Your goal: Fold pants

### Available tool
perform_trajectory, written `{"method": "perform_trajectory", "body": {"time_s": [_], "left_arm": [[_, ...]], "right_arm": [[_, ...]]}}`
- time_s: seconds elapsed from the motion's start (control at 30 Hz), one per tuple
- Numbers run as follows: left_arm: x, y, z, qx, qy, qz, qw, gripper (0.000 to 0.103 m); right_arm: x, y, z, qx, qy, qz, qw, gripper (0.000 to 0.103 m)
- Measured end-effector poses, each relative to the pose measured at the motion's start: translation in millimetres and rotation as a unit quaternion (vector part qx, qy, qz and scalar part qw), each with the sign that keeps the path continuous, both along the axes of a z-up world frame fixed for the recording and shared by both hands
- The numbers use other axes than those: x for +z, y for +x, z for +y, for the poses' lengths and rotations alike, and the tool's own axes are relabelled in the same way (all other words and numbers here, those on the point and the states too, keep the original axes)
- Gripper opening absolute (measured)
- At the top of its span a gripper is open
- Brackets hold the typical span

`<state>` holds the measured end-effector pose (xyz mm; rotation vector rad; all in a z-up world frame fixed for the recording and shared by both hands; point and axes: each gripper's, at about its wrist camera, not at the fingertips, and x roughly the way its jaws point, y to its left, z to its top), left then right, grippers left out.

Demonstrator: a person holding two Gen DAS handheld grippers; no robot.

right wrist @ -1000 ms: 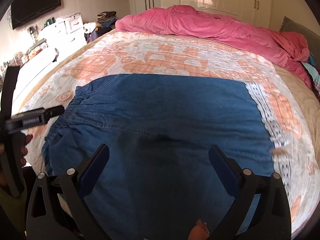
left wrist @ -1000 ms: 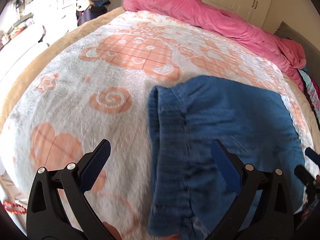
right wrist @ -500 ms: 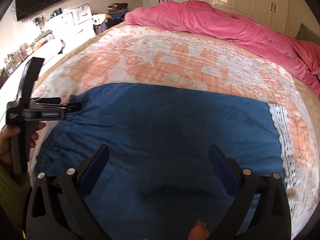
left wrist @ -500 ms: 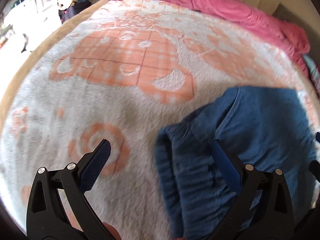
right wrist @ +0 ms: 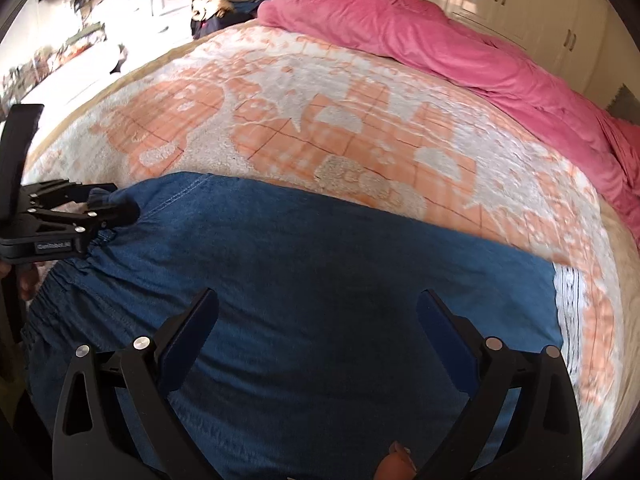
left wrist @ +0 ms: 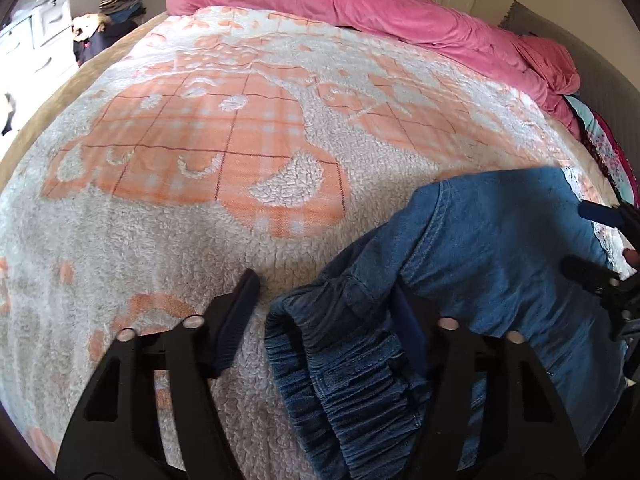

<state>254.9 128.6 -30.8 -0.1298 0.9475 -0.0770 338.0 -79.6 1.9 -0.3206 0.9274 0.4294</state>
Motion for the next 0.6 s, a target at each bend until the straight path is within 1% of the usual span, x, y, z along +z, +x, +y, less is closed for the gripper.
{"method": "perform_trajectory", "body": {"time_s": [0.03,0.07,0.1,0.2,0.43,0.53,0.6], "left_arm": [[1,-1,0,-0.004,-0.007,-0.005,1.0,0.037],[2,-3,1,-0.002,-0.007,-0.008,0.9999,0.033],[4,-5,2,-0.001,-0.006,-0.014,0.9999,0.031],[12,-11,3,0.0,-0.012,-0.034,0.9993,0.029],[35,-38,-8,-0.013,0.015,-0.093,0.9954,0.028],[41,-50,-16,-0.021,0.011,-0.107,0.994,0.027],[47,-57,-18,-0.025,0.007,-0.119,0.9926,0.027]], "right_arm": [[-1,1,3,0.006,-0.007,-0.002,1.0,0.099],[-2,4,8,0.014,-0.019,-0.006,1.0,0.099],[-3,6,12,0.022,-0.032,-0.01,0.999,0.099],[-4,13,20,0.032,-0.063,-0.024,0.997,0.099],[7,28,25,0.048,-0.068,-0.043,0.996,0.099],[12,29,30,0.069,-0.071,-0.045,0.994,0.099],[13,28,36,0.088,-0.086,-0.053,0.991,0.099]]}}
